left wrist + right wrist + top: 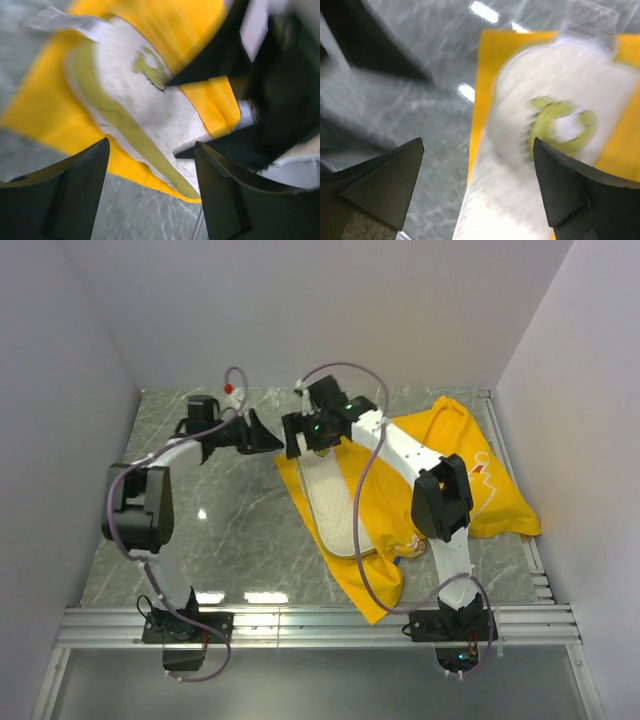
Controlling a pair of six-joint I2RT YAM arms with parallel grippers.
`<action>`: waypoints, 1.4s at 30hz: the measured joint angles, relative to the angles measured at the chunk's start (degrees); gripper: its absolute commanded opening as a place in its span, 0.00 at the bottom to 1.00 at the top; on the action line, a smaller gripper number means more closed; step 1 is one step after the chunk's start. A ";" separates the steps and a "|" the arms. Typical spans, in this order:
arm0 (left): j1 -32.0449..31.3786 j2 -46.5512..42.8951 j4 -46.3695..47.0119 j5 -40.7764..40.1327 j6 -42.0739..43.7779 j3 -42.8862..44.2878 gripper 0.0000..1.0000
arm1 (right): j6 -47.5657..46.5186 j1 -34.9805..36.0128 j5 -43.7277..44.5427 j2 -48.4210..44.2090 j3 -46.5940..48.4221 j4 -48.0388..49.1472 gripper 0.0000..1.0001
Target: Put the pillow into the pillowcase
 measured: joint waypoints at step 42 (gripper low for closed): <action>-7.82 3.21 25.90 -14.47 -28.98 -22.62 0.99 | -16.33 4.13 21.29 -9.73 14.58 -16.48 0.00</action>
